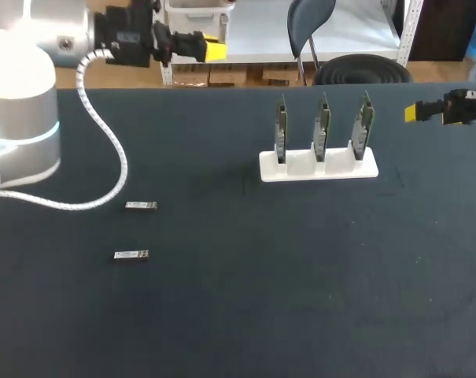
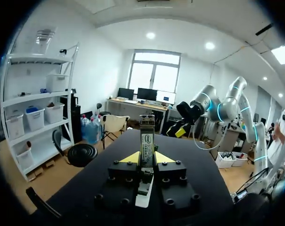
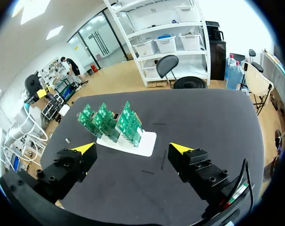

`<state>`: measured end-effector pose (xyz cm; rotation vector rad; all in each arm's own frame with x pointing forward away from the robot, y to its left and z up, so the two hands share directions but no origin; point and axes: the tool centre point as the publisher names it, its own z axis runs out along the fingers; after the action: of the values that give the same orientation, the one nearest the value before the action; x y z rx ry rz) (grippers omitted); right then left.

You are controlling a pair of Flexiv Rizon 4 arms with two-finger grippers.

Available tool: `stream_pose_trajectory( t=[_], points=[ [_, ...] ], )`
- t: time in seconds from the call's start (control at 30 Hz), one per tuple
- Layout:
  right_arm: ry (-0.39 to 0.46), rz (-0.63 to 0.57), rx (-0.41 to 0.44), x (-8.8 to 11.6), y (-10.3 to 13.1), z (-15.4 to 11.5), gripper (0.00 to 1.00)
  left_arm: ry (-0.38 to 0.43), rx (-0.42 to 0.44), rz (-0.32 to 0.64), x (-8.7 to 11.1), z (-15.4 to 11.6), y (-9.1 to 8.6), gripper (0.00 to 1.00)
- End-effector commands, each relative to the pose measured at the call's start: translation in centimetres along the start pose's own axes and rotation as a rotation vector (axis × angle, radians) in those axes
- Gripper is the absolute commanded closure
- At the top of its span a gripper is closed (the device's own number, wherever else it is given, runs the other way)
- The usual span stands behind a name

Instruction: Pick up the optical module with the left hand, and insert it into the network port with the right hand.

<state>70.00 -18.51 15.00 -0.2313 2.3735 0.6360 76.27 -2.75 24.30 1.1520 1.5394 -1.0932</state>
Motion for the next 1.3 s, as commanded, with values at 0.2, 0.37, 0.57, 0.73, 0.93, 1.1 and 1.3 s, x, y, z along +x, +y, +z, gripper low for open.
stream_pose_trajectory(
  t=[0.2,0.37,0.57,0.73,0.93,1.1,1.3],
  points=[
    [0.0,0.0,0.0,0.0,0.0,0.0,0.0,-0.161,0.131,0.05,0.6,3.2,0.2,1.0],
    [0.0,0.0,0.0,0.0,0.0,0.0,0.0,-0.147,0.163,0.073,1.2,4.9,-0.2,1.0],
    [0.0,0.0,0.0,0.0,0.0,0.0,0.0,-0.11,0.181,0.098,1.9,6.9,-0.3,1.0],
    [0.0,0.0,0.0,0.0,0.0,0.0,0.0,-0.092,0.173,0.118,2.6,8.1,-0.5,1.0],
    [0.0,0.0,0.0,0.0,0.0,0.0,0.0,-0.086,0.171,0.122,3.1,9.0,-0.5,1.0],
    [0.0,0.0,0.0,0.0,0.0,0.0,0.0,-0.082,0.166,0.128,3.3,9.6,-0.5,1.0],
    [0.0,0.0,0.0,0.0,0.0,0.0,0.0,-0.069,0.158,0.147,3.8,9.8,-0.4,1.0]
  ],
)
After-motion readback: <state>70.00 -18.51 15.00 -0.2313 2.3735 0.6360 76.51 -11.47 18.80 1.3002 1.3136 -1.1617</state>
